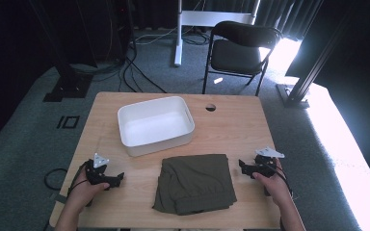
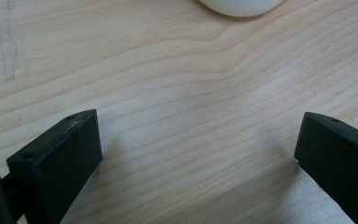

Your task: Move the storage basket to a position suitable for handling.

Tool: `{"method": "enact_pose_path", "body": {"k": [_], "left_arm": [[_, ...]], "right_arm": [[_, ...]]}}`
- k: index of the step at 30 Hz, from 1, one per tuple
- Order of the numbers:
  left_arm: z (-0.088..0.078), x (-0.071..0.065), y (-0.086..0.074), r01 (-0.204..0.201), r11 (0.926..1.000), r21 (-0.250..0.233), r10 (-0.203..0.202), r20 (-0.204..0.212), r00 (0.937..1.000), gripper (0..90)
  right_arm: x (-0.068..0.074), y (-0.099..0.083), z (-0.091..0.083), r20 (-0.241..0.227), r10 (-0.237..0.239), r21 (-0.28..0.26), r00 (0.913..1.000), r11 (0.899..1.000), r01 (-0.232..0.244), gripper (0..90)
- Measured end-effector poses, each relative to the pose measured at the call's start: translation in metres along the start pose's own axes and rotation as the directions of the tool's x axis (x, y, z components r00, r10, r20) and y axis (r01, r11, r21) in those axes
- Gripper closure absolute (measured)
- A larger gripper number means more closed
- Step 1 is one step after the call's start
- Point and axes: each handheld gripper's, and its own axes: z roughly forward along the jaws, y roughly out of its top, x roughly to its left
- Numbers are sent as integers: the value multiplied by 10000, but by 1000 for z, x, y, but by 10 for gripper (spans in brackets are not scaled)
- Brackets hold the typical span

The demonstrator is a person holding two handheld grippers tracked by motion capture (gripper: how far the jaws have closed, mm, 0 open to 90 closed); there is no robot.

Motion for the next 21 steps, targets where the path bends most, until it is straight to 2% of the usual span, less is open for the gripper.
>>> {"method": "enact_pose_path", "body": {"k": [10,21], "left_arm": [[-1,1,9,28,9998,-195,-28,4,10000,18],[-4,1,22,-10,9991,-434,5,-101,9999,18]], "right_arm": [[8,23,13,-224,-138,-329,9997,9994,130,114],[22,59,31,-380,-433,-608,9983,9973,410,129]]}}
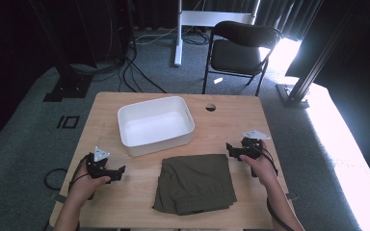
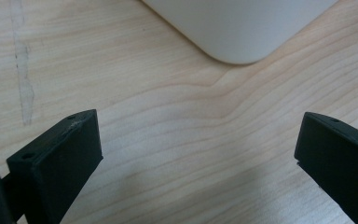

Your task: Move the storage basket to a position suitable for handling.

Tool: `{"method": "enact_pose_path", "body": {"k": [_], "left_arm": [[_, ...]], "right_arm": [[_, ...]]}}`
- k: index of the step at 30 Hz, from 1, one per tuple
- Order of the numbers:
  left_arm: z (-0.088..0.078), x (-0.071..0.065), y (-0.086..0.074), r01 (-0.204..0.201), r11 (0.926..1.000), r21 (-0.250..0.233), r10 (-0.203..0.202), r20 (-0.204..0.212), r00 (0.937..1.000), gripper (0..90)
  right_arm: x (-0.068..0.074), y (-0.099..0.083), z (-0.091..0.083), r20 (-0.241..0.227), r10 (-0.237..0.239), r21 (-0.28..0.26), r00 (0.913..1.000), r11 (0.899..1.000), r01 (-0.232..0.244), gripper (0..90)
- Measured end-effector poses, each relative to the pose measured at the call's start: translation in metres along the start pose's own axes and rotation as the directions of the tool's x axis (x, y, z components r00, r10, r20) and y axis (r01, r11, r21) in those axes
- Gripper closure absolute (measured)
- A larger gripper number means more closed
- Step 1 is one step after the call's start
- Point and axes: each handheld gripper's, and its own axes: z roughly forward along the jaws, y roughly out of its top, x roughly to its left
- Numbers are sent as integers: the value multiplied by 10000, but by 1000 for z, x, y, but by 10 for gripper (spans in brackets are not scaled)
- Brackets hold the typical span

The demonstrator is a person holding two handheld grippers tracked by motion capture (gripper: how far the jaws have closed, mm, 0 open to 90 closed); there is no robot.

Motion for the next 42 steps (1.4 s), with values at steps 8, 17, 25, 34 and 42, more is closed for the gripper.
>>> {"method": "enact_pose_path", "body": {"k": [8,17,25,34,42], "left_arm": [[-3,1,10,220,9996,-164,-219,73,9997,18],[-11,3,32,27,9981,-619,-30,-47,10000,18],[-20,1,50,22,9934,-1150,-9,114,9999,18],[-25,-1,66,154,9876,-1563,-132,148,9998,18],[-23,-2,78,455,9806,-1908,-448,79,9990,18]], "right_arm": [[10,19,11,-294,-196,-176,9994,9997,191,129],[29,45,19,-795,-498,-521,9956,9976,457,129],[50,70,27,-1243,-750,-697,9894,9953,667,135],[78,98,39,-1675,-998,-1035,9808,9911,832,135],[93,111,59,-1582,-1030,-888,9820,9920,898,135]]}}
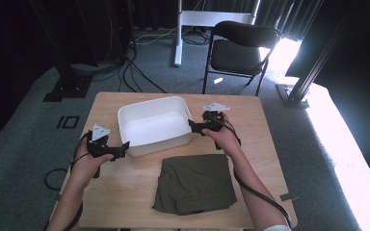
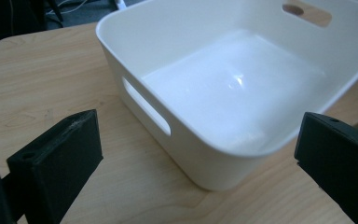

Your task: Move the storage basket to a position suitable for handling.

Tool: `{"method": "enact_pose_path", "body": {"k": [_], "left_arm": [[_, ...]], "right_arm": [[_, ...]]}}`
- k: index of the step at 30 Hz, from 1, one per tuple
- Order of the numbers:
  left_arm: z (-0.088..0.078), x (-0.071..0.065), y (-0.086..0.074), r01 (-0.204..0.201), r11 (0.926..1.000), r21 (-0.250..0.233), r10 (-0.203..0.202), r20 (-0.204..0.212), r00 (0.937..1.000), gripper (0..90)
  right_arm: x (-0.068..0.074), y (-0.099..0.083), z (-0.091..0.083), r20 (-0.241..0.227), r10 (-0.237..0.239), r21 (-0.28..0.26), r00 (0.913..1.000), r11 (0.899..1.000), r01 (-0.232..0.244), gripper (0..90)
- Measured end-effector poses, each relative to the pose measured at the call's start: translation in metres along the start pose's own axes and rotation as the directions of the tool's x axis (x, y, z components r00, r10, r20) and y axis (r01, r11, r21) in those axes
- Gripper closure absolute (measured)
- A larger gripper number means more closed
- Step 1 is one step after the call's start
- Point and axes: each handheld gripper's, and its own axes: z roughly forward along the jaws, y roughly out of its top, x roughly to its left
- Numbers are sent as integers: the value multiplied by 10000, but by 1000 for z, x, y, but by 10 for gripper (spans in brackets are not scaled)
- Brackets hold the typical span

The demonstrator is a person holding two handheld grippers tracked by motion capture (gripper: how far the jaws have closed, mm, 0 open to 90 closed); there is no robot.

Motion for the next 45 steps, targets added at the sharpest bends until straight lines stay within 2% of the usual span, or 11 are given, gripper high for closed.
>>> {"method": "enact_pose_path", "body": {"k": [12,15,16,19,22,25,26,30,33,38,45], "left_arm": [[23,4,-1,523,9986,65,-520,-358,9980,30],[27,4,-1,662,9977,-142,-669,-608,9959,140],[29,2,-1,576,9983,-32,-577,-654,9962,241],[32,1,-2,395,9992,93,-385,-948,9947,325],[35,0,-3,628,9975,315,-600,-847,9946,434],[37,-1,-4,677,9977,77,-668,-879,9939,447],[38,-3,-5,205,9998,62,-195,-1354,9906,453],[41,-5,-6,507,9983,271,-473,-1135,9924,486],[44,-7,-7,644,9971,397,-603,-985,9933,559],[45,-9,-7,1311,9907,359,-1260,-1195,9848,624],[50,-13,-6,1460,9890,245,-1404,-1573,9775,674]], "right_arm": [[4,-7,27,524,-143,495,9985,9987,117,215],[4,-9,28,634,-115,609,9979,9981,76,303],[4,-10,29,689,-185,713,9975,9974,135,356],[5,-11,30,750,-230,726,9969,9972,176,441],[7,-12,32,746,-310,643,9967,9976,262,494],[10,-13,34,895,-613,635,9941,9964,558,498],[11,-13,35,976,-538,578,9938,9972,483,540],[13,-13,39,537,-184,928,9984,9956,134,533],[16,-15,40,692,-170,752,9975,9971,117,689],[20,-17,39,875,188,570,9960,9981,-239,792],[22,-19,36,1211,312,504,9922,9980,-375,799]]}}
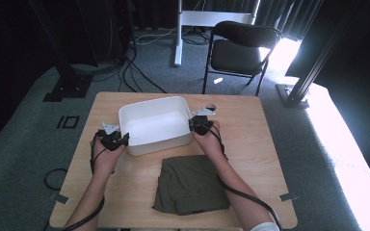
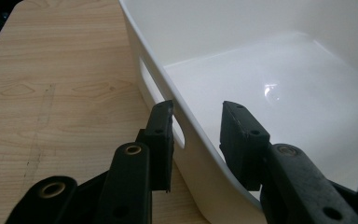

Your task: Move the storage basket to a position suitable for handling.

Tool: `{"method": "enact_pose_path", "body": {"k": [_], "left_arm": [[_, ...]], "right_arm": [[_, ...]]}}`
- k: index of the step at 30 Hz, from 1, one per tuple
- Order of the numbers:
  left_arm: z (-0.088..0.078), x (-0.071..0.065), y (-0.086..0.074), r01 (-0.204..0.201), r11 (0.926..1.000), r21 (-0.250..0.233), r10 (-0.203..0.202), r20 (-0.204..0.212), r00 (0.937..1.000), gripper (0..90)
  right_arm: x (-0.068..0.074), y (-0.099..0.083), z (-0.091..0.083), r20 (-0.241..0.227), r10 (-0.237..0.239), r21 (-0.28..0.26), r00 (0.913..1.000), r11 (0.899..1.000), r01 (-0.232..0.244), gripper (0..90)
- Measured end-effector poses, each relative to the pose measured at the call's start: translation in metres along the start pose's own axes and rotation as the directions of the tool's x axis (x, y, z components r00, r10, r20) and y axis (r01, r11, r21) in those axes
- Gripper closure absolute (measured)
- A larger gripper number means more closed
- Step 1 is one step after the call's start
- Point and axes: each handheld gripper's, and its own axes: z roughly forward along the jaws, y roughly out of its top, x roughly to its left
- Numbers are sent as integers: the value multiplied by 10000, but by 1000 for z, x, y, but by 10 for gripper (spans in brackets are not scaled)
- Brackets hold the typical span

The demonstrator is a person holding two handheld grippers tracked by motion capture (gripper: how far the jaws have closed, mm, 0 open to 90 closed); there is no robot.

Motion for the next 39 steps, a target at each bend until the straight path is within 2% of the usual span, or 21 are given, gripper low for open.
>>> {"method": "enact_pose_path", "body": {"k": [7,11,14,20,21,24,39], "left_arm": [[4,-7,2,25,10000,-28,-25,132,9999,683],[8,-13,4,-163,9998,-84,163,24,9999,693],[12,-18,6,-212,9996,-163,215,206,9996,693],[16,-25,9,-291,9994,-165,295,269,9992,696],[19,-30,10,-354,9993,-155,360,365,9987,697],[21,-35,12,-403,9991,-164,411,473,9980,698],[33,-56,19,-647,9978,-152,657,756,9950,702]], "right_arm": [[-7,-4,-5,118,210,-20,9997,9998,-210,800],[-13,-7,-9,200,293,-22,9994,9996,-293,794],[-18,-9,-13,290,269,36,9992,9996,-270,792],[-23,-12,-17,443,331,33,9985,9994,-333,794],[-29,-15,-20,511,425,49,9978,9991,-428,792],[-34,-17,-24,545,543,87,9970,9985,-549,792],[-55,-26,-37,864,783,93,9932,9968,-794,790]]}}
